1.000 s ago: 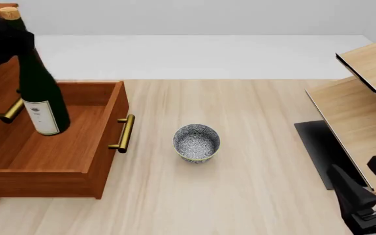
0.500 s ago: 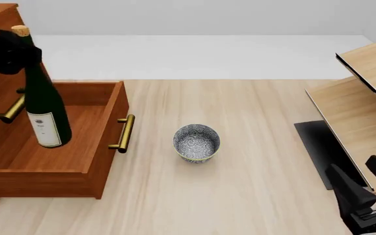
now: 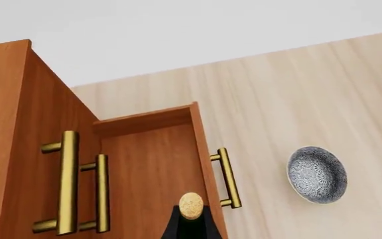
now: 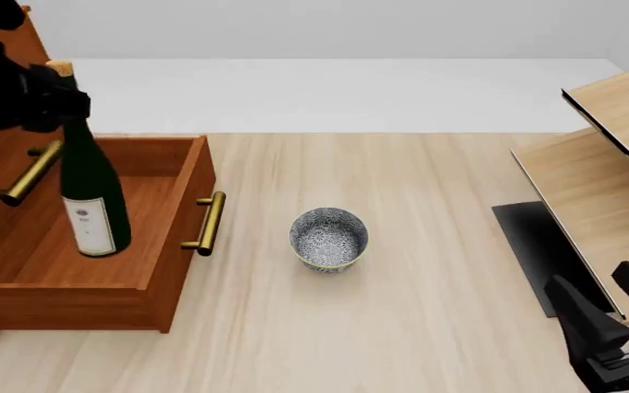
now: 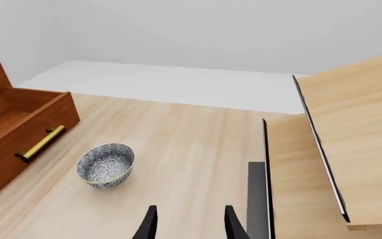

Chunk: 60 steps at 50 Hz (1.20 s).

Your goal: Put the wine bottle in the bottom drawer of the cabinet.

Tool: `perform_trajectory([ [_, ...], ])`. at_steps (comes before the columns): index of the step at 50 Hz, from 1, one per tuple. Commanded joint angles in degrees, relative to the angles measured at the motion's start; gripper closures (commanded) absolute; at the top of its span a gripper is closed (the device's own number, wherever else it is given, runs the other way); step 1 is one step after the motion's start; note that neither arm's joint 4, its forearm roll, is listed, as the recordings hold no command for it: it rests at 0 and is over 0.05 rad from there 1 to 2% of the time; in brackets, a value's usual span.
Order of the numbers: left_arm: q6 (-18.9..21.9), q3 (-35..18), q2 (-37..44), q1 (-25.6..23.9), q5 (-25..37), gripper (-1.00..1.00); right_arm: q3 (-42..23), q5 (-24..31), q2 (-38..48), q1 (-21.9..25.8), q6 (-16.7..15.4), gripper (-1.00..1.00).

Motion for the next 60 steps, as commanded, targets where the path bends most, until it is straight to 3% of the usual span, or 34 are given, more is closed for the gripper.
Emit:
perform_trajectory([
  [1, -0.3, 1.76, -1.47, -0.23, -1.46, 1.0, 0.0, -0.45, 0.26, -0.08, -0.19, -1.0],
  [22, 1.13, 5.16, -2.16, 1.2, -3.03, 1.0, 0.0, 0.09, -0.2, 0.03, -0.36, -1.0],
  [32, -0.3, 6.0, -2.91, 0.14, -3.07, 1.0, 0.0, -0.26, 0.17, -0.02, -0.38, -1.0],
  [38, 1.3, 6.95, -3.01, 0.96, -3.31, 1.0, 0.0, -0.2, 0.13, 0.03, -0.4, -1.0],
  [46, -2.63, 6.94, -2.34, -1.28, -4.06, 1.0, 0.0, -0.57, 0.38, 0.1, -0.29, -1.0],
  [60, -3.59, 7.46, -0.16, -1.12, -5.84, 1.0, 0.0, -0.41, 0.27, -0.02, -0.37, -1.0],
])
